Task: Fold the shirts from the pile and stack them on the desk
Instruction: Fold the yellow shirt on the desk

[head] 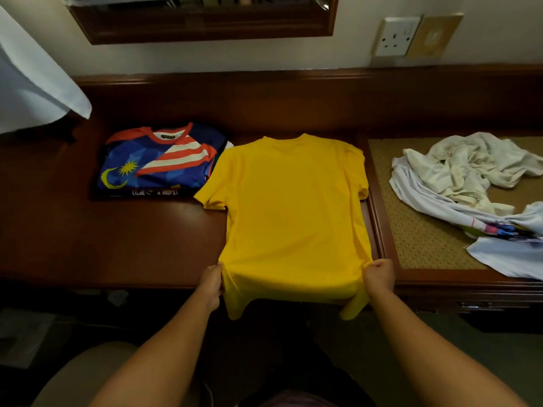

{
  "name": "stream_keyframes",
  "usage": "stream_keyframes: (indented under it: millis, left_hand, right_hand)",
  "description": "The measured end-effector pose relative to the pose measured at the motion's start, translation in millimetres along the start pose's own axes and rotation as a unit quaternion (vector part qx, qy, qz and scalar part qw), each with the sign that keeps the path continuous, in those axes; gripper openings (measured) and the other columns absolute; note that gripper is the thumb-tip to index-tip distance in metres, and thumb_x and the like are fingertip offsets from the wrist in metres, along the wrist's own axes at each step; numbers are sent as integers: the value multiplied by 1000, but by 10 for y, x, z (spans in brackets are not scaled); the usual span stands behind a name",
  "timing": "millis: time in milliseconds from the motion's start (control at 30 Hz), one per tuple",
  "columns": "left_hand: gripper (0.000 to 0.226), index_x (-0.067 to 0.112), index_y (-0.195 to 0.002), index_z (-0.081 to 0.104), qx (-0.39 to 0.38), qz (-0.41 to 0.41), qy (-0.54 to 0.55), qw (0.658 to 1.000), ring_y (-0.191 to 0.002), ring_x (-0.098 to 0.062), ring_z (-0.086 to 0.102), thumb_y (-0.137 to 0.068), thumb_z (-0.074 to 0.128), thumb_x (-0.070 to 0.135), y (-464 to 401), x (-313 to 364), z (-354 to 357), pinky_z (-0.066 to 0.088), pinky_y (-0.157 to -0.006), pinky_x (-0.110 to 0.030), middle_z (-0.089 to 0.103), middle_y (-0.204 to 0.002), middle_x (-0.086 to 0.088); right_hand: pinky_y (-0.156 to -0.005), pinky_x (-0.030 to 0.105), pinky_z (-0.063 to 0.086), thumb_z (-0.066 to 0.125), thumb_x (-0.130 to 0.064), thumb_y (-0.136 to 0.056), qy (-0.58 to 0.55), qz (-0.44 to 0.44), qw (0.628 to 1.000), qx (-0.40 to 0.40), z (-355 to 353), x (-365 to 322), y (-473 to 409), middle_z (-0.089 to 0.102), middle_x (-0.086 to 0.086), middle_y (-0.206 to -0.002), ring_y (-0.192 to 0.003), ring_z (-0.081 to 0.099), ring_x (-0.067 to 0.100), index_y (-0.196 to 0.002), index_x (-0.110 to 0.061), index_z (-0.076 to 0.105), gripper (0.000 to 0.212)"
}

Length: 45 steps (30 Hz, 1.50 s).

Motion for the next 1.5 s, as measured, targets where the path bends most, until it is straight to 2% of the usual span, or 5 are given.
stream_keyframes:
  millis: [133, 233, 400, 700, 1500]
  left_hand:
    - [56, 14, -144, 37, -10, -47, 5, 999, -129, -35, 44, -100, 39, 47, -169, 51, -79, 38, -103, -49, 47, -141, -10]
    - [58, 8, -142, 41, 5, -33, -39, 999, -126, -36, 47, -97, 51, 43, -266, 126, -165, 42, -96, -47, 48, -141, -13]
    - [37, -8, -125, 53, 96, 56, -183, 977, -111, -36, 54, -95, 57, 13, -406, 269, -433, 43, -86, -38, 54, -129, -25]
    - [38, 10, -128, 53, 128, 187, -511, 829, -115, -39, 50, -90, 52, 16, -149, 211, -358, 42, -95, -39, 49, -129, -19]
    - [43, 12, -140, 41, -32, 348, -598, 721, -128, -28, 42, -100, 45, 28, -402, 1269, 1738, 37, -99, -38, 48, -139, -11]
  right_hand:
    - [-56, 34, 33, 38, 8, -83, -201, 79, 976, -13, -143, 16, -41, 41, 6, -64, -64, 42, 22, -62, -10, 45, 29]
    - [-71, 38, 42, 46, -1, -95, -298, 103, 944, -96, -228, -73, -117, 57, 14, -85, -76, 53, 24, -89, -3, 58, 14]
    - [-76, 37, 43, 53, -4, -94, -113, 34, 992, -47, -470, -55, -344, 62, 22, -110, -93, 54, 28, -97, -5, 63, 11]
    - [-87, 41, 47, 53, -3, -90, 145, -94, 984, -38, -306, -50, -85, 53, 20, -124, -109, 54, 35, -124, -2, 54, 34]
    - [-69, 35, 48, 47, -19, -96, 144, -207, 964, -79, 139, -1242, -1015, 56, 14, -122, -91, 58, 27, -125, -10, 54, 31]
Point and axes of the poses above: each hand's wrist, its own y-axis away from the middle knuckle, its own z-axis out of the palm, x = y × z, the point moved 4 cm from there along -y, towards the middle knuckle
